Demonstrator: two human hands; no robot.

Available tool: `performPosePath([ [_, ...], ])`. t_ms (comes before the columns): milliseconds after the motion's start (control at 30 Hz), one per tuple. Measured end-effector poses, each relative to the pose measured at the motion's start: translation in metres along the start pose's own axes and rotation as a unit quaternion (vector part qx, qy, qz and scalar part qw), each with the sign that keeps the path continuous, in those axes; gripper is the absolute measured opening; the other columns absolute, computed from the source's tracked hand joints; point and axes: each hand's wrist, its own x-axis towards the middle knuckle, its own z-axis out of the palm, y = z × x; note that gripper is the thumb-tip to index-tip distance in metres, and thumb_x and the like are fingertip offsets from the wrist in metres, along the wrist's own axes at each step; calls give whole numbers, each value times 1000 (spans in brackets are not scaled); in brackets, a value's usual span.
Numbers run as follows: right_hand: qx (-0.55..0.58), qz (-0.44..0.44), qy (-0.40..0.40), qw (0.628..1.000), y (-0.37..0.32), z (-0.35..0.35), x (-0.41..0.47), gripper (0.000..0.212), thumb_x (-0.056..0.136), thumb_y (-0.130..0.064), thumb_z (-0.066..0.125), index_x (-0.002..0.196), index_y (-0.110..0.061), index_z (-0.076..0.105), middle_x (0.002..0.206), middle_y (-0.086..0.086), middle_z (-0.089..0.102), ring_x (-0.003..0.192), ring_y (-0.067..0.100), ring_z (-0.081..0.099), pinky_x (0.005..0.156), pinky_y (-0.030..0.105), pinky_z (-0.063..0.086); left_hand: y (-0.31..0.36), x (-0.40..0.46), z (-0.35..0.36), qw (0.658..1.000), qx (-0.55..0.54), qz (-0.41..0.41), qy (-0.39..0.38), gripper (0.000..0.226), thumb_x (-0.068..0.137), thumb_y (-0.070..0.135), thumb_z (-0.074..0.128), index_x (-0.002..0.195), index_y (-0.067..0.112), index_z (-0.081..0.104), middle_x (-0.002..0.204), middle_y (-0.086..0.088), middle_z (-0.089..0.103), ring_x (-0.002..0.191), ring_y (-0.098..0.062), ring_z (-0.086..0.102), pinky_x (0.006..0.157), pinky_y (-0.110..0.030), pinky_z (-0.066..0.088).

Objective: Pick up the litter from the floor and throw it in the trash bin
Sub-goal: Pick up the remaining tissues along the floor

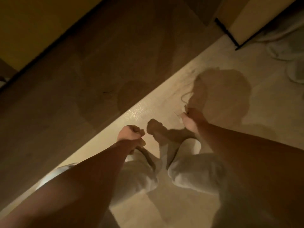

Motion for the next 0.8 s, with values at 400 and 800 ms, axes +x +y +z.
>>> performPosePath([
  [400,274,47,72,958,-7,-148,-345,43,89,-22,48,130,-11,51,117,10,64,101,33,66,83,35,54,87,-331,-79,991,13,100,-89,26,92,16,59,114,6,68,97,-15,69,57,-22,56,40,-21,42],
  [800,568,115,216,786,-10,-71,-525,15,98,-18,48,101,-10,60,71,0,56,59,12,51,50,19,36,57,-412,-114,966,23,165,-199,27,90,16,53,106,7,73,65,-10,58,35,-14,43,41,-16,35],
])
